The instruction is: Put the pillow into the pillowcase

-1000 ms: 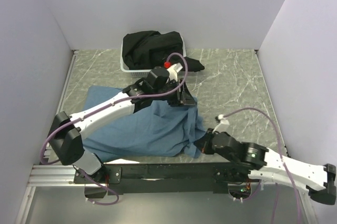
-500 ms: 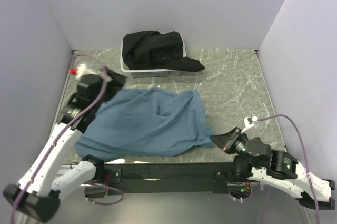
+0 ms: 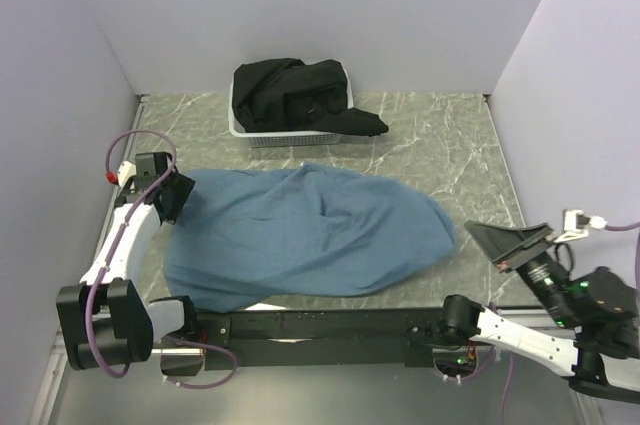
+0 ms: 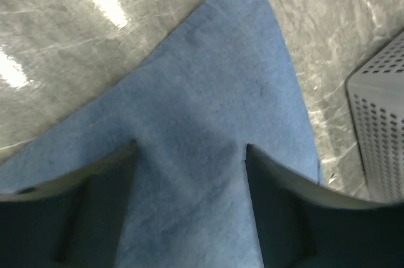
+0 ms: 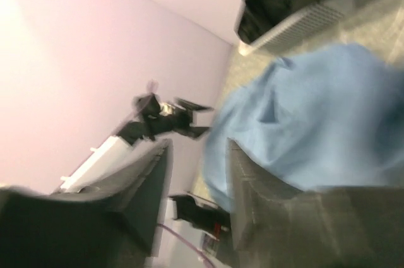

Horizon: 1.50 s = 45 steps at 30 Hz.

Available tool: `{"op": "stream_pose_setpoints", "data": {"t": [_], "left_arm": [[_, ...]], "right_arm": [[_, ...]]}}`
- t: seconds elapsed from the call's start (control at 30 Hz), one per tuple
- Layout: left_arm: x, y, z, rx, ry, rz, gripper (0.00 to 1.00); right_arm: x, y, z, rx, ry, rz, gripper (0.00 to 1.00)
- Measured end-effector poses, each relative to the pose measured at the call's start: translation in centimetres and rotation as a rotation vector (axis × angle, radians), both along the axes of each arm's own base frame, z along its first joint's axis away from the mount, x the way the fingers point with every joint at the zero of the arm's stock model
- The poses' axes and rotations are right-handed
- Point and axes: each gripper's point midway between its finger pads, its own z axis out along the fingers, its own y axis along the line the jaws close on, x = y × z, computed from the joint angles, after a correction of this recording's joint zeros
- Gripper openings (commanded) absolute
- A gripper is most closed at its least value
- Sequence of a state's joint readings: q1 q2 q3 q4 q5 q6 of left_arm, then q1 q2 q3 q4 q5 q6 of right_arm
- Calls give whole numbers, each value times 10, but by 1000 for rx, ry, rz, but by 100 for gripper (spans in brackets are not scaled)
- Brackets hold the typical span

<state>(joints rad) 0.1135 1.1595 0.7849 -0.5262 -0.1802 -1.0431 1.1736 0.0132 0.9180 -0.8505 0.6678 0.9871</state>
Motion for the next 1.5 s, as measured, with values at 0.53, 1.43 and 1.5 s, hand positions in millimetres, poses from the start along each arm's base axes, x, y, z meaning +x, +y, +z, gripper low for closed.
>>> {"op": "stream_pose_setpoints", "data": {"t": [0.53, 1.43, 1.5], "left_arm": [[36, -99, -27, -38, -31, -282, 1], [11, -83, -54, -216, -22, -290, 62], [6, -89, -60, -256, -32, -316, 58]], "right_arm": [[66, 197, -118, -857, 189, 234, 82], [113, 181, -168, -860, 309, 332, 0], [112, 177, -133, -818, 252, 310, 0]]}}
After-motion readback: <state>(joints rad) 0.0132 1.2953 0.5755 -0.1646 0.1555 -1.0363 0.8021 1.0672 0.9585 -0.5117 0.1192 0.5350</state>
